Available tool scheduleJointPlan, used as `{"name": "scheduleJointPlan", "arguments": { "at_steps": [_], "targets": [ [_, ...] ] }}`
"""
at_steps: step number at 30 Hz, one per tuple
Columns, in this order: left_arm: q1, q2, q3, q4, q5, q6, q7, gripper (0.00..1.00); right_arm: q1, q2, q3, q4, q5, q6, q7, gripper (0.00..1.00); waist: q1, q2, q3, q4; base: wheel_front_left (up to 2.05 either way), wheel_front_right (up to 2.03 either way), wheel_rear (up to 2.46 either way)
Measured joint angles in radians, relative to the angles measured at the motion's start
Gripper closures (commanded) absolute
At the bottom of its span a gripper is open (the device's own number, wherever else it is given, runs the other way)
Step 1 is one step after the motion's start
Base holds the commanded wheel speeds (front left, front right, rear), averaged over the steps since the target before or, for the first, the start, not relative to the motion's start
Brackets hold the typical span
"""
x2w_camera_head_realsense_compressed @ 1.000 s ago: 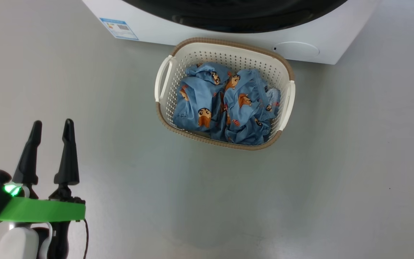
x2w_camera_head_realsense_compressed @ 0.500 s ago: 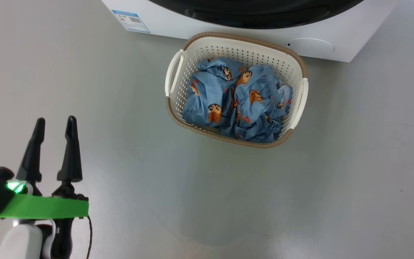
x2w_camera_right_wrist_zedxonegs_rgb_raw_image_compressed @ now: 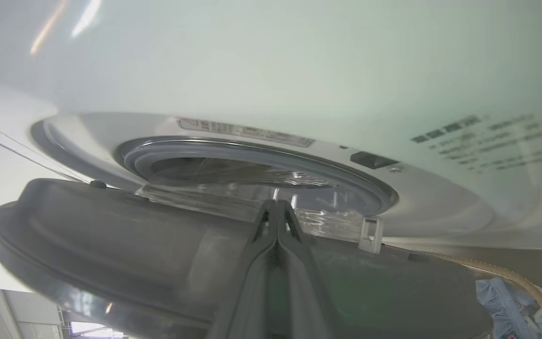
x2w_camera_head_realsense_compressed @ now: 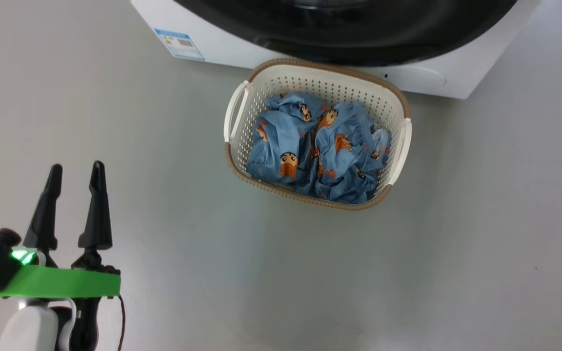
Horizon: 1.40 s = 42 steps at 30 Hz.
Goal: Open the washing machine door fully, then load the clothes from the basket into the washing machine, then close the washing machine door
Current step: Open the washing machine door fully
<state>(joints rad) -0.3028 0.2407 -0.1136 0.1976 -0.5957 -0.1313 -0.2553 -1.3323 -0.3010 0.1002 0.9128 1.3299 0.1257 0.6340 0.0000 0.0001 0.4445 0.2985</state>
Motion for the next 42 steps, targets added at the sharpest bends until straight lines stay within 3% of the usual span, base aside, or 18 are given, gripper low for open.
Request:
{"name": "scheduleJointPlan", "arguments": {
  "at_steps": [20,35,42],
  "targets": [
    [0.102,0.021,-0.018,-0.008,0.078,0.0,0.0,0.0,0.3,0.048,-0.002,-0.106,0.106,0.0,0.141,1.0,-0.0001,0.0,-0.168,-0.017,0.0,0.0,0.0],
    [0.193,0.023,-0.022,0.005,0.102,0.0,0.0,0.0,0.576,0.077,-0.006,-0.26,0.172,0.0,0.211,1.0,-0.0002,0.0,-0.312,0.028,0.0,0.0,0.0],
    [0.226,0.045,-0.081,0.026,0.082,0.0,0.0,0.0,0.661,0.096,-0.005,-0.311,0.185,0.0,0.227,1.0,-0.0001,0.0,-0.356,0.07,0.0,0.0,0.0]
  ]
}}
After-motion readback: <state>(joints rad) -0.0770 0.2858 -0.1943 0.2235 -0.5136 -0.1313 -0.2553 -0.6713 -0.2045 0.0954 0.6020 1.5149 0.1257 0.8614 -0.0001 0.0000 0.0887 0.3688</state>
